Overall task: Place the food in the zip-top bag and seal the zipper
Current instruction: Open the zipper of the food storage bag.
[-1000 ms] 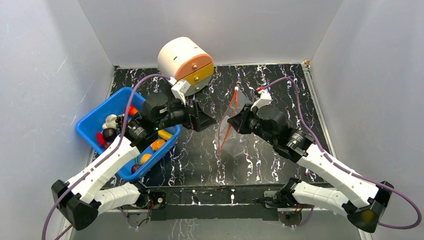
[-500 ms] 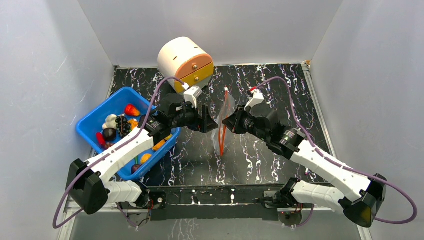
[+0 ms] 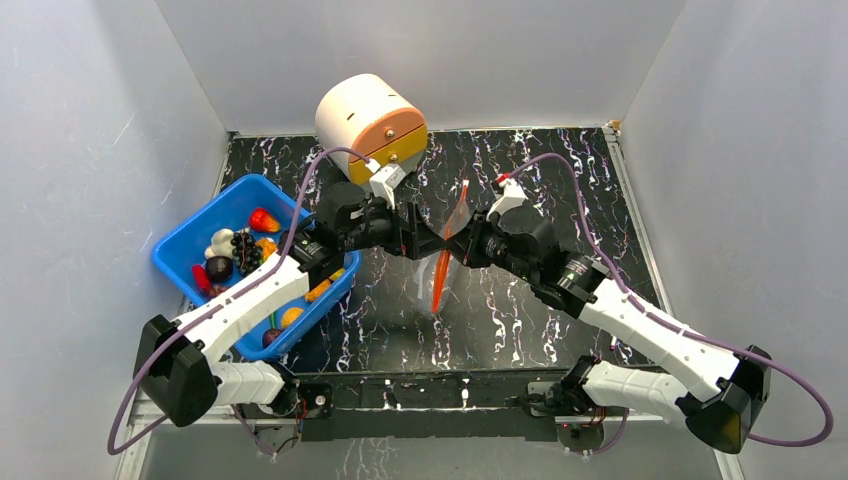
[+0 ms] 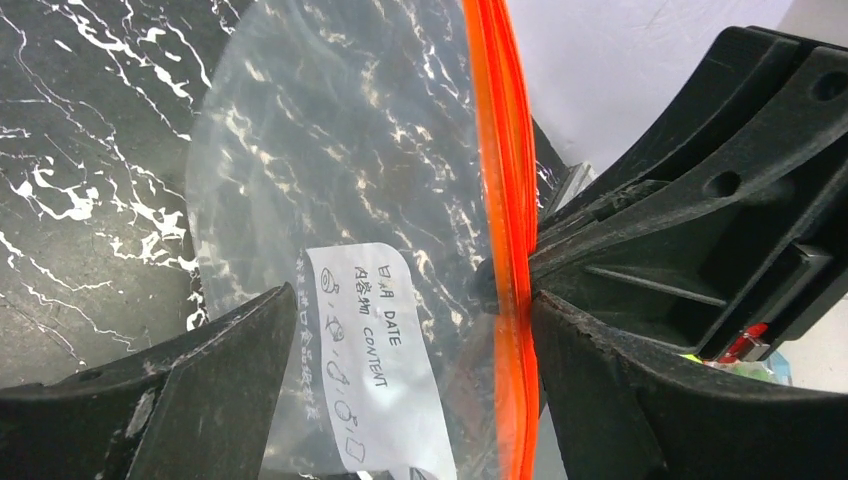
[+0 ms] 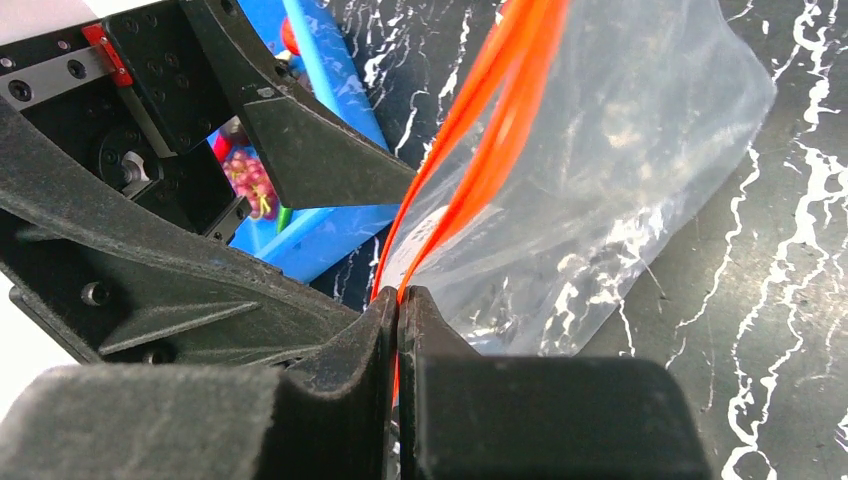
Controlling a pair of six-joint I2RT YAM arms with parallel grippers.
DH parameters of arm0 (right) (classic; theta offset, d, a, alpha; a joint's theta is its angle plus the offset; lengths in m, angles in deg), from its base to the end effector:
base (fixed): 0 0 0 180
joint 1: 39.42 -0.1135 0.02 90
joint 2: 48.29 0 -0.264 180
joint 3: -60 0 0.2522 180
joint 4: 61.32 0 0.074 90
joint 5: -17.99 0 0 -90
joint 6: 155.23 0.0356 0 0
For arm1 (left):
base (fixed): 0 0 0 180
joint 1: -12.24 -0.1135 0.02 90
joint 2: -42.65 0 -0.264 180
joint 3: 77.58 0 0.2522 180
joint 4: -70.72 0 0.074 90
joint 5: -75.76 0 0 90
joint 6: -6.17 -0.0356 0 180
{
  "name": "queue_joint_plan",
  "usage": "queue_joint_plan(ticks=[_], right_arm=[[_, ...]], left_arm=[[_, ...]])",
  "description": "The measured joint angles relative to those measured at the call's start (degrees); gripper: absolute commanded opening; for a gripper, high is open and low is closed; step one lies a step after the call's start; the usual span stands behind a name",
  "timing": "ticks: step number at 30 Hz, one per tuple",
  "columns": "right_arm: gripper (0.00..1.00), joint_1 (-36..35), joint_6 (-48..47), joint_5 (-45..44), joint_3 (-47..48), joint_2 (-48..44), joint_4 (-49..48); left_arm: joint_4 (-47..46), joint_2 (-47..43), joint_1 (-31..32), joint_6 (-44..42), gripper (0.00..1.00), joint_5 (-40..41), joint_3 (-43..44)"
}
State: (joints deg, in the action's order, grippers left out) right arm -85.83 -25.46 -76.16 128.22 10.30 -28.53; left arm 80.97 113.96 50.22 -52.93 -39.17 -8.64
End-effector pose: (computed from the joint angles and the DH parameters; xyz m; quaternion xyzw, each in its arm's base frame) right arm 0.1617 0.1661 0.3379 -0.0284 0.8339 0.3539 0.4226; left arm 0.2202 -0.1910 0.3299 0.1817 0.7524 -0.4841 0.4081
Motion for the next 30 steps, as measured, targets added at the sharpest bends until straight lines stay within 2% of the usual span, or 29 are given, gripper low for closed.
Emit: queue_joint_plan(ticks=[5, 9, 10, 12, 14, 15, 17, 23, 30], right_arm=[[0.0, 0.1, 0.0, -0.9, -0.8, 0.2, 1.0], [0.0, 0.1, 0.2, -1.1, -0.8, 0.3, 1.4], [0.0, 0.1, 0.3, -1.1, -0.8, 0.3, 1.4], [0.0, 0.1, 0.5, -1.1, -0.8, 0.3, 1.5], [0.0, 0.0, 0.7, -1.1, -0.8, 0.2, 1.5], [0.0, 0.0, 0.7, -1.2, -0.8, 0.2, 1.5], [0.0, 0.0, 0.6, -1.4, -0.8, -0.2, 1.9], [0.0, 0.0, -0.8, -3.8, -0.4, -2.8, 5.6], [0.0, 0.0, -1.3, -13.0, 2.9, -4.9, 13.3]], left_arm=[[0.1, 2.2, 0.0, 0.0, 0.87, -1.1, 0.0], [-0.2, 2.3, 0.0, -0.1, 0.76, -1.5, -0.2], [-0.5, 2.1, 0.0, -0.4, 0.71, -1.4, -0.6], [-0.3, 1.6, 0.0, -1.0, 0.54, -0.7, -1.1], [0.7, 1.3, 0.0, -2.1, 0.3, 0.6, -1.3], [1.5, 1.2, 0.0, -3.0, 0.21, 1.5, -1.3], [3.2, 1.2, 0.0, -4.6, 0.1, 3.7, -1.3], [8.0, 0.5, 0.0, -7.3, 0.09, 8.4, -1.3], [10.6, -4.2, 0.0, -7.3, 0.07, 15.2, -1.3]])
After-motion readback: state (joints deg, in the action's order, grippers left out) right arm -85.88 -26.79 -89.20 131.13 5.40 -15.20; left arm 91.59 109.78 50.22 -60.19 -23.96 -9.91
